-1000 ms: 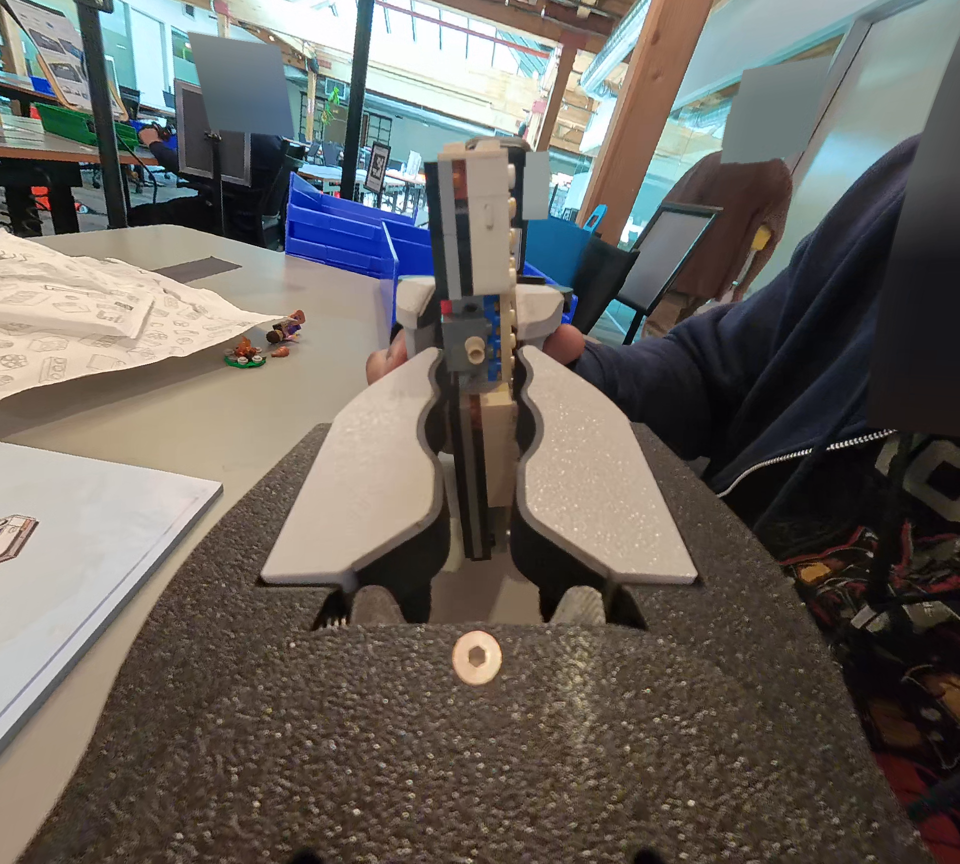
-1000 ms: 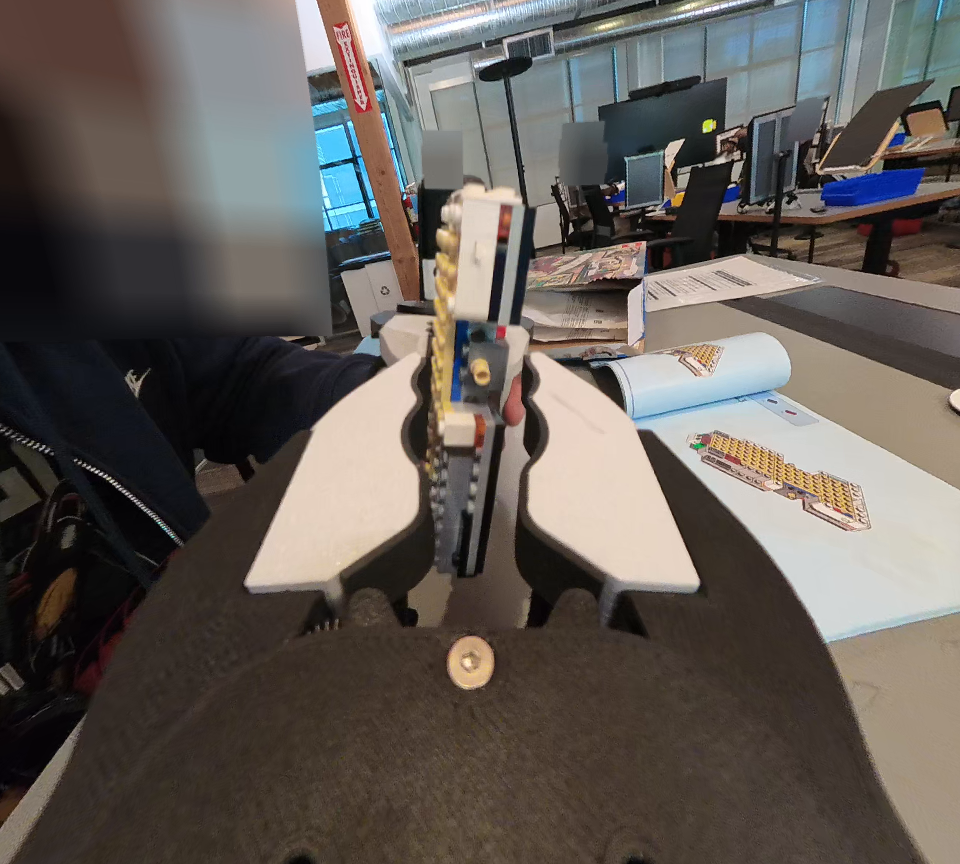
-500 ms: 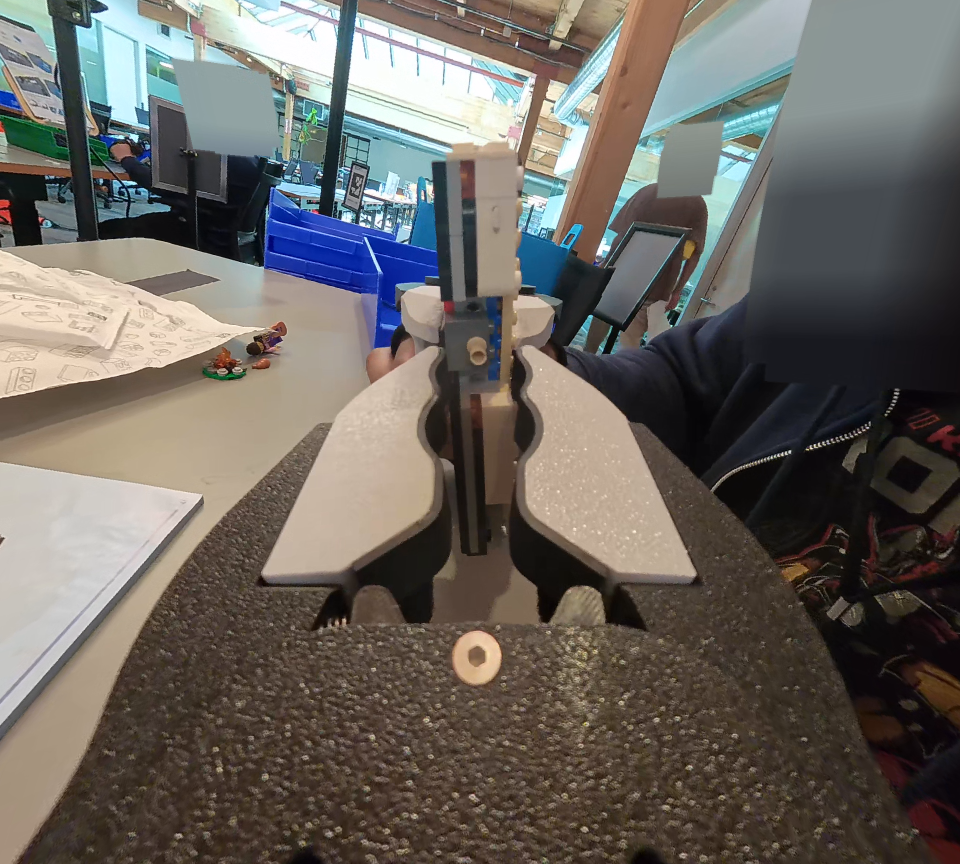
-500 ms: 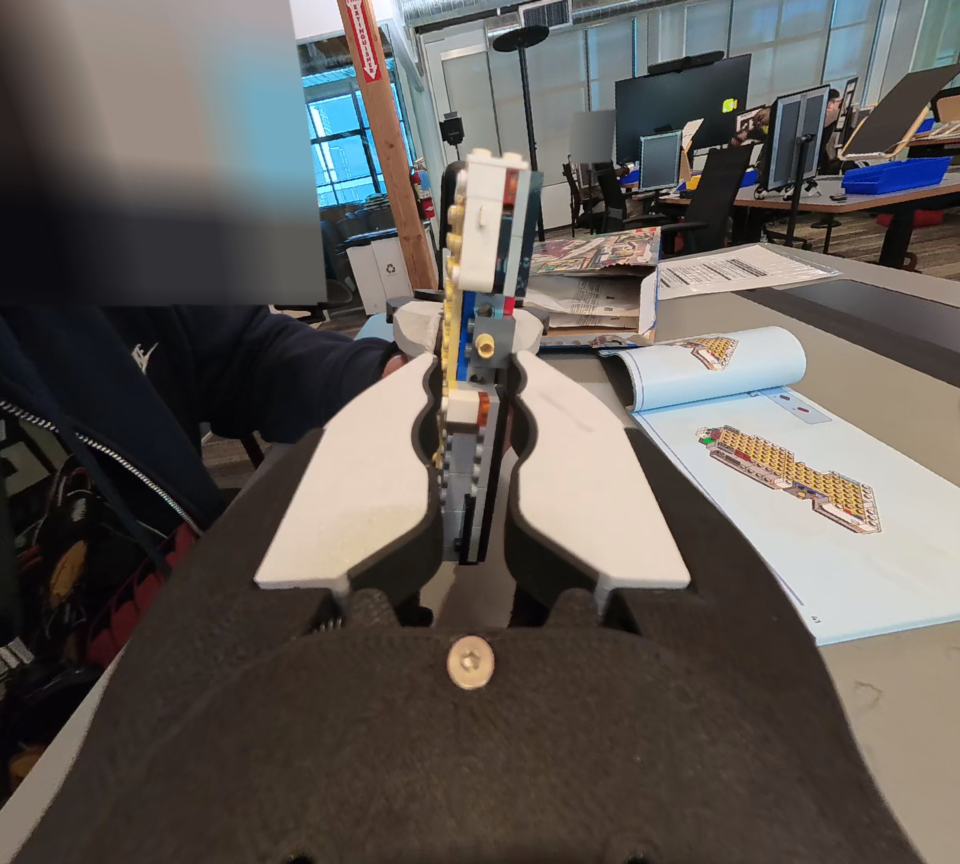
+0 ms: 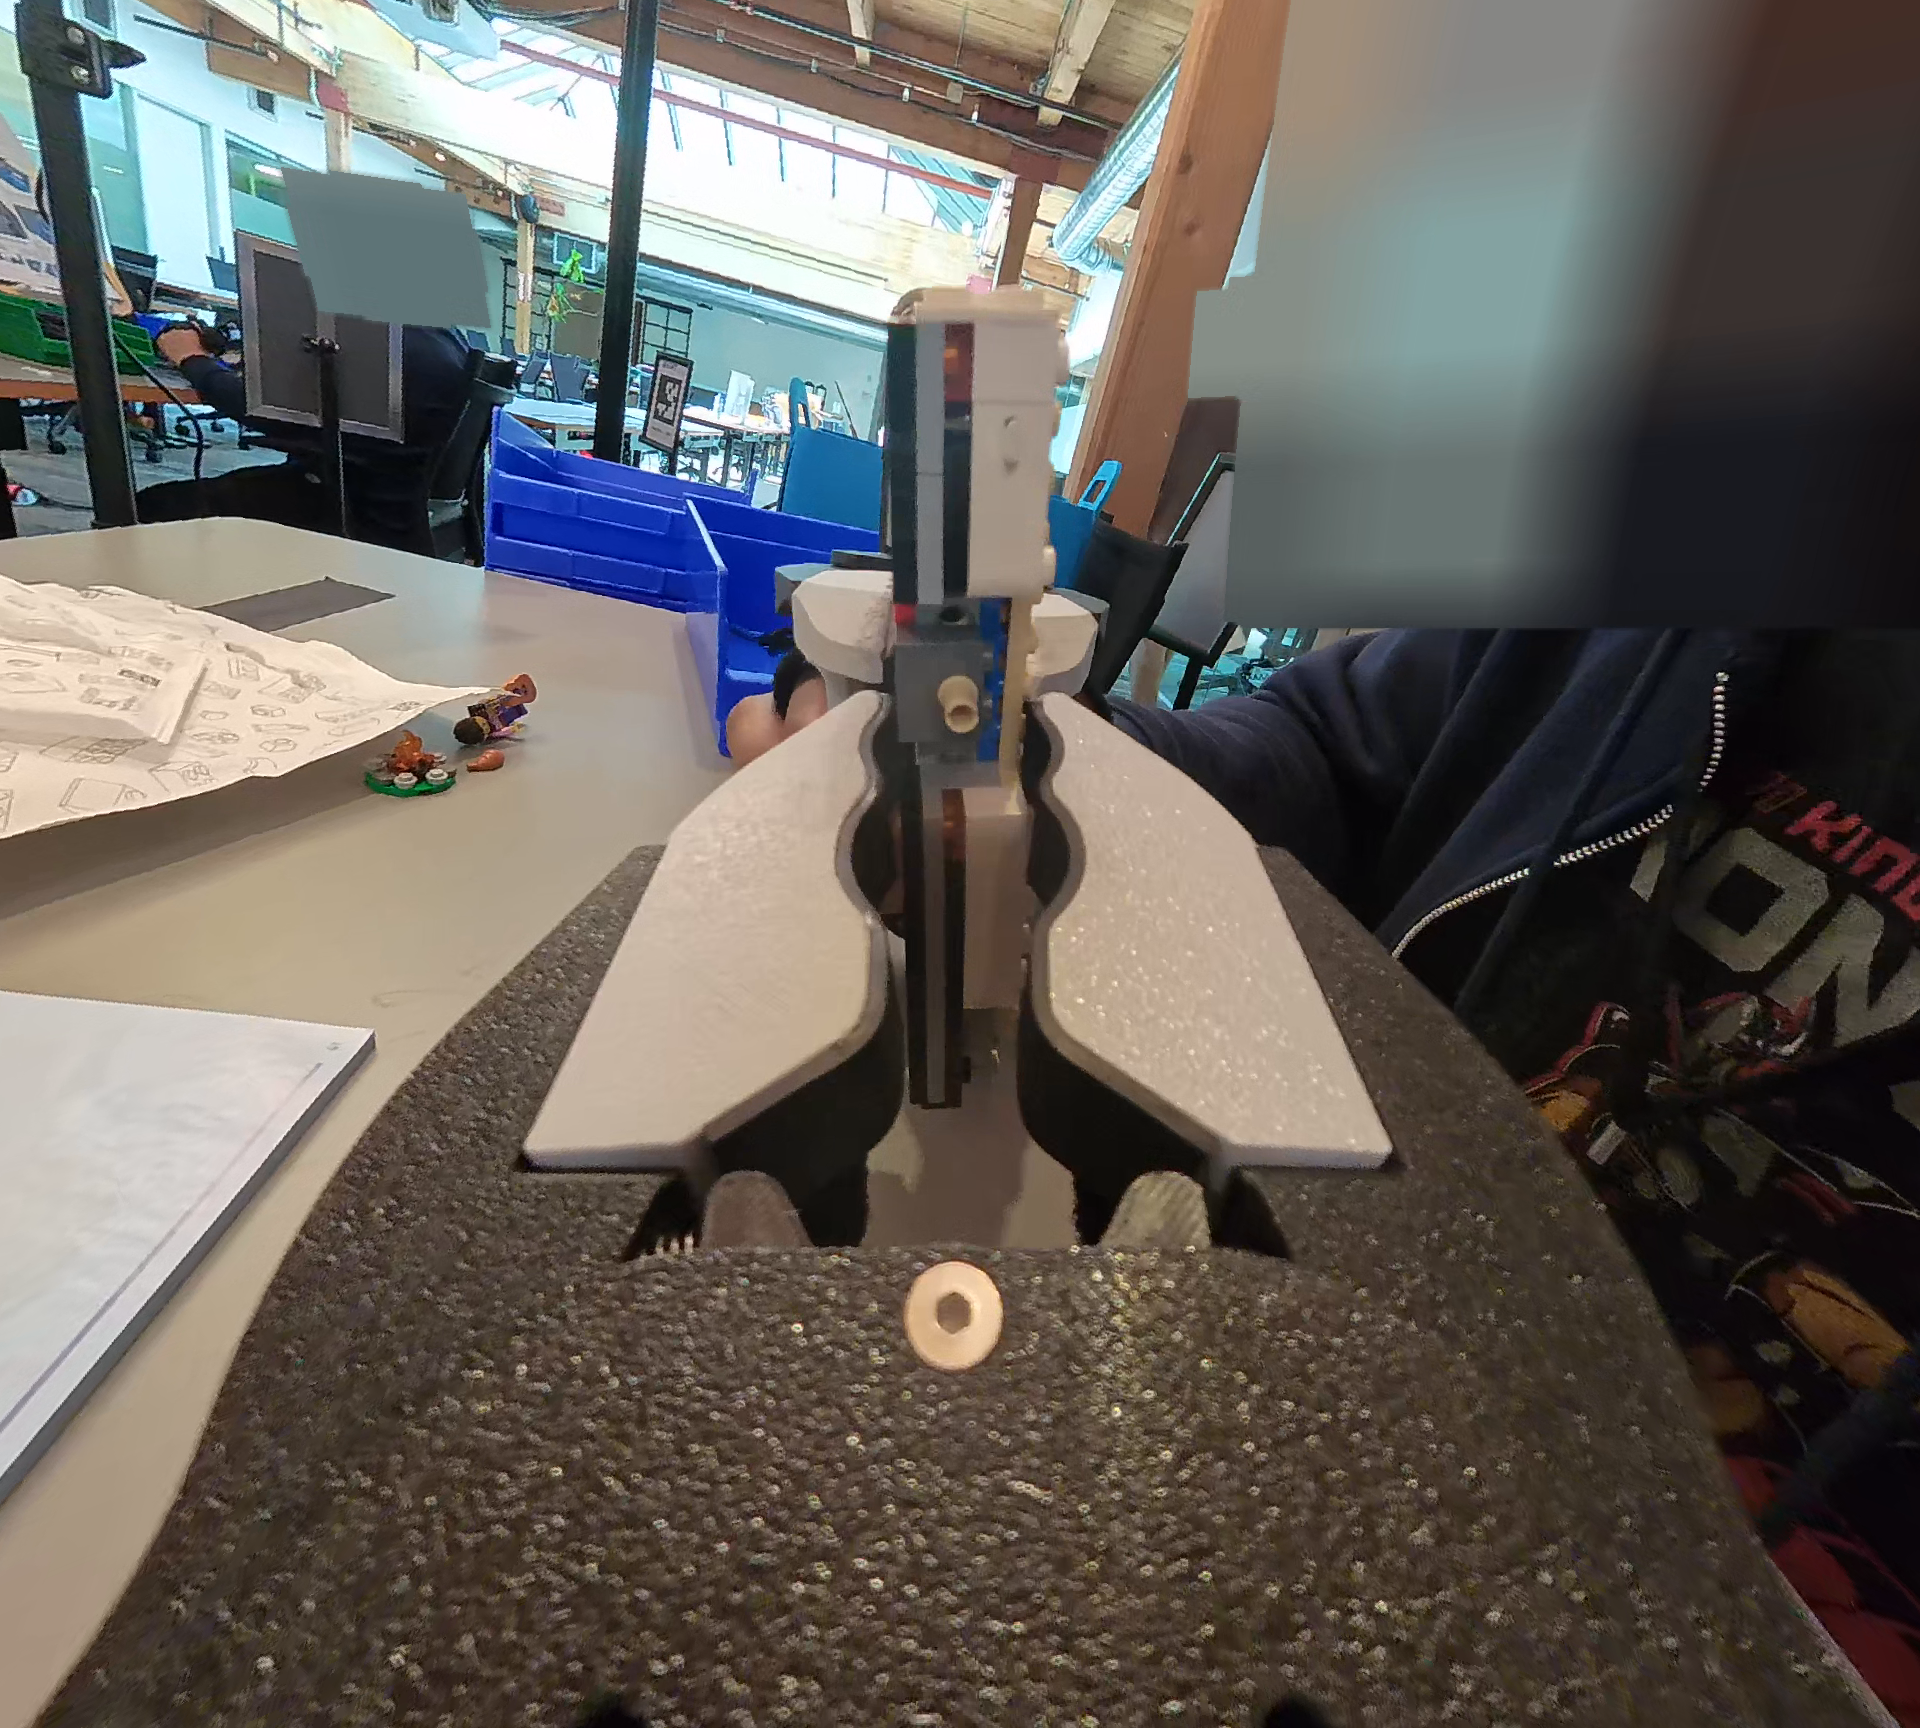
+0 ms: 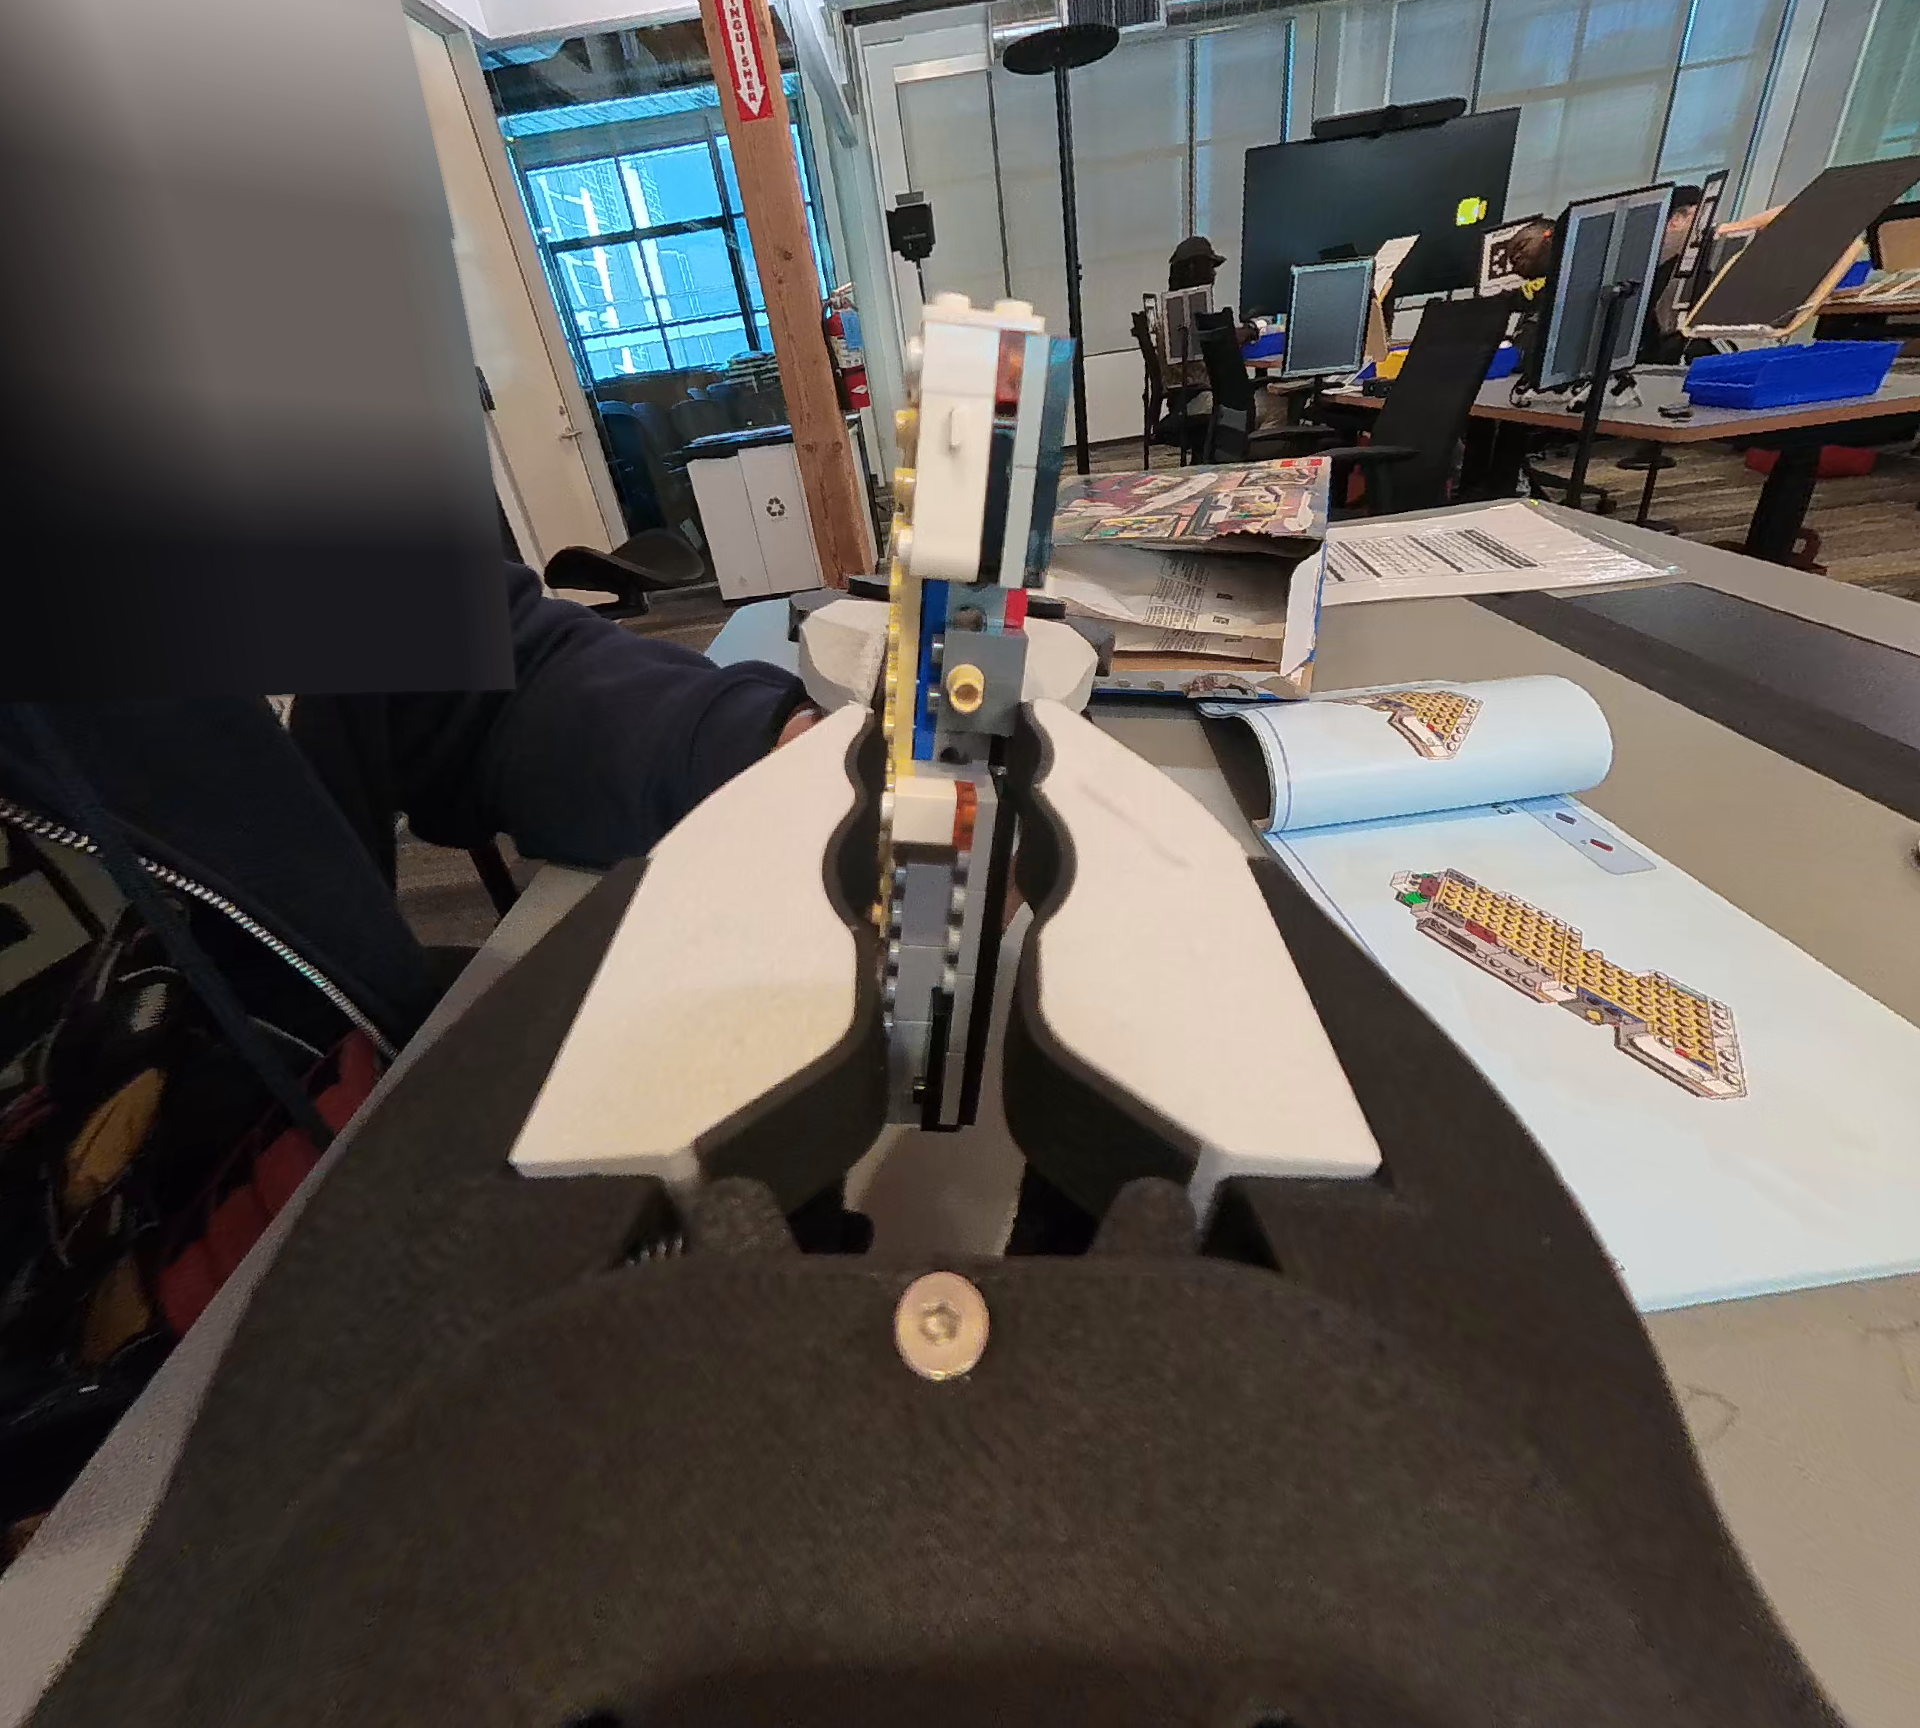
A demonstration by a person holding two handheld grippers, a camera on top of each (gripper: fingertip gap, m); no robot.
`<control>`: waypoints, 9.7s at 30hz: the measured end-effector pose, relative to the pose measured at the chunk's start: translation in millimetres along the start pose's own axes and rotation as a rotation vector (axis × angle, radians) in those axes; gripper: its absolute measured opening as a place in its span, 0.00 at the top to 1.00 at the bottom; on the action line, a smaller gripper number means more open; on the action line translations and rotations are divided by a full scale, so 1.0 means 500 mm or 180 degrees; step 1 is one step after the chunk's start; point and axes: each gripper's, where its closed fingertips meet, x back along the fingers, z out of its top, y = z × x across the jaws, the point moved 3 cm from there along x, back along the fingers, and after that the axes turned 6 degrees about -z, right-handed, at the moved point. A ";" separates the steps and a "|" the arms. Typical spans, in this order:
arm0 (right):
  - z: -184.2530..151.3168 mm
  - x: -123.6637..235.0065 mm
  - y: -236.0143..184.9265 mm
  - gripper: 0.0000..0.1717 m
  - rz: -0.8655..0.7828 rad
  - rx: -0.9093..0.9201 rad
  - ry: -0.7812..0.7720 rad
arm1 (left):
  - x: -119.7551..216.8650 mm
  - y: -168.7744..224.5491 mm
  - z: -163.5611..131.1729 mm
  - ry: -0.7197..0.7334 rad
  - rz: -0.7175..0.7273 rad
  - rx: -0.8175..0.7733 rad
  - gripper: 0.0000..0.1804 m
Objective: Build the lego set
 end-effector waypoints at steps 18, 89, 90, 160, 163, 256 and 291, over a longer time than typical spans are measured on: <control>0.005 -0.006 -0.010 0.83 -0.0215 0.0444 -0.0027 | 0.002 0.005 0.003 0.0090 -0.0093 -0.0037 0.88; 0.027 -0.005 -0.032 0.86 -0.0042 0.0274 0.0277 | -0.014 0.023 -0.016 -0.0171 -0.0214 -0.0187 0.88; 0.027 -0.005 -0.032 0.86 -0.0040 0.0271 0.0278 | -0.013 0.023 -0.016 -0.0173 -0.0214 -0.0185 0.88; 0.021 -0.009 -0.015 0.86 -0.0177 0.0045 0.0390 | -0.005 0.012 0.003 0.0015 0.0016 -0.0242 0.88; 0.021 -0.009 -0.009 0.86 -0.0237 0.0031 0.0373 | -0.005 0.007 0.003 0.0025 0.0060 -0.0196 0.88; 0.038 0.011 -0.024 0.82 0.0039 0.0263 0.0372 | -0.023 0.021 -0.038 -0.0699 -0.0069 -0.0244 0.88; 0.025 0.013 0.004 0.79 -0.0280 0.0403 -0.0062 | -0.008 -0.001 -0.023 -0.0703 0.0261 -0.0425 0.88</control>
